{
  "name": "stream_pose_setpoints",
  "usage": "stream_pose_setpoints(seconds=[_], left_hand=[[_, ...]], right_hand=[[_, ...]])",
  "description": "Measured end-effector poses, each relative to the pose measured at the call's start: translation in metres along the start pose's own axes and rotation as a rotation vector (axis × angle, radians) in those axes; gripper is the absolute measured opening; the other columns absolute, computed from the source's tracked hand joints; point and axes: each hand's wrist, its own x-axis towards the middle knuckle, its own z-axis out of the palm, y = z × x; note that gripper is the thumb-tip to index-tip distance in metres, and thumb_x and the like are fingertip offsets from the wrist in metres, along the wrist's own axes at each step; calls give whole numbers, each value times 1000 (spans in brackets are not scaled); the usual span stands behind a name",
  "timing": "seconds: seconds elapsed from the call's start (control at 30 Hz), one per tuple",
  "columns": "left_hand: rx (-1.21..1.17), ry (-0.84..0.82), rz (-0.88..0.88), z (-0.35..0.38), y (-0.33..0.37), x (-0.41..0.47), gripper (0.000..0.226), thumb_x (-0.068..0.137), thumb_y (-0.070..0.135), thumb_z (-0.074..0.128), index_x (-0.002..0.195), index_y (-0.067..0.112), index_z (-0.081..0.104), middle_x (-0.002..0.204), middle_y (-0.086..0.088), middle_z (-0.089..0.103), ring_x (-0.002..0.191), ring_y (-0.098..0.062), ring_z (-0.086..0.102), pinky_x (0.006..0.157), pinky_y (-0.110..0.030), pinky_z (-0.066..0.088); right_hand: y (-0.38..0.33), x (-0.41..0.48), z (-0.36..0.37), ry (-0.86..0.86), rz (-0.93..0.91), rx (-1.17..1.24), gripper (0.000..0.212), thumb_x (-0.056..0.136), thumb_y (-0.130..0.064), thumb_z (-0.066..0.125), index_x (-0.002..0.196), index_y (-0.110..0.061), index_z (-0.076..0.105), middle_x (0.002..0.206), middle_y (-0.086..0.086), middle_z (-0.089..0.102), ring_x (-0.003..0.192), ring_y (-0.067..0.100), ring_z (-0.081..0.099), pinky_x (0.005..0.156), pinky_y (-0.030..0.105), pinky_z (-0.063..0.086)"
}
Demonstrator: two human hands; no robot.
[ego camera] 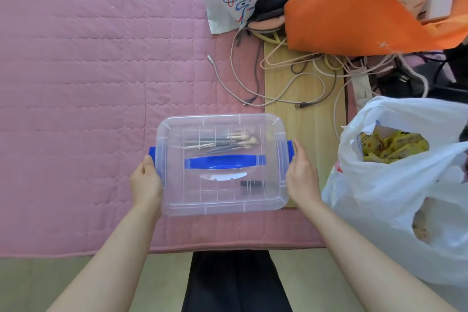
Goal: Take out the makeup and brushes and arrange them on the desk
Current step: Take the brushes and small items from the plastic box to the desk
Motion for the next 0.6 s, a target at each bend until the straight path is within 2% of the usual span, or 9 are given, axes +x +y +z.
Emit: stream_pose_setpoints(seconds=[0.03, 0.1, 0.13, 0.2, 0.3, 0.37, 0.43, 0.5, 0.6], left_hand=[[-19, 7, -16, 0, 0, 2, 24, 96, 24, 39, 87, 14, 59, 77, -1, 52, 72, -24, 44, 62, -31, 38], [-3, 67, 47, -1, 1, 0, 29, 95, 18, 40, 113, 18, 63, 106, 0, 65, 98, -24, 58, 87, -33, 47], [34, 106, 105, -2, 2, -4, 33, 96, 17, 40, 122, 18, 59, 118, 0, 63, 109, -22, 57, 96, -33, 43], [111, 132, 262, -4, 3, -16, 37, 98, 16, 38, 132, 16, 52, 131, 1, 56, 118, -19, 51, 99, -30, 36], [239, 60, 635, -3, 2, -34, 40, 97, 8, 45, 136, 12, 47, 142, -3, 45, 131, -18, 38, 111, -26, 25], [345, -27, 839, 1, -2, -41, 42, 94, 4, 50, 136, 11, 48, 145, -5, 41, 136, -20, 33, 115, -28, 21], [447, -103, 961, 9, -6, -46, 39, 94, 7, 54, 133, 11, 51, 147, -7, 39, 139, -25, 30, 115, -43, 25], [583, -131, 1009, 16, -8, -50, 38, 96, 23, 50, 133, 15, 51, 150, -6, 36, 143, -30, 23, 113, -55, 24], [726, -165, 1004, 21, -7, -51, 48, 94, 40, 37, 137, 21, 47, 154, -4, 31, 145, -29, 15, 110, -63, 17]], right_hand=[[0, 1, -1, 1, 15, 14, 54, 95, -5, 30, 147, -17, 30, 116, 16, 60, 101, 35, 55, 83, 40, 42], [-5, -1, -5, 19, -18, 12, 58, 90, 3, 30, 146, -13, 31, 139, 9, 47, 123, 30, 47, 98, 37, 38], [-9, -3, -8, 39, -53, -6, 60, 88, 6, 31, 145, -13, 31, 144, 7, 42, 128, 27, 43, 101, 35, 36], [-19, -8, -13, 83, -144, -53, 61, 86, 7, 32, 144, -13, 32, 146, 5, 37, 132, 23, 38, 104, 34, 35], [-34, -17, -13, 151, -400, -162, 56, 85, 7, 40, 139, -8, 39, 147, 9, 38, 135, 26, 35, 111, 38, 32], [-40, -21, -8, 147, -552, -261, 52, 85, 5, 46, 135, -8, 45, 146, 12, 40, 137, 29, 34, 112, 44, 32], [-46, -27, -1, 92, -636, -319, 46, 88, -4, 51, 133, -10, 48, 147, 11, 39, 139, 30, 30, 111, 50, 31], [-52, -34, 9, 5, -644, -364, 45, 92, -20, 54, 136, -15, 46, 151, 6, 33, 144, 30, 21, 113, 59, 22], [-54, -41, 26, -74, -624, -459, 53, 89, -39, 58, 137, -22, 45, 154, 4, 27, 145, 34, 11, 106, 70, 9]])
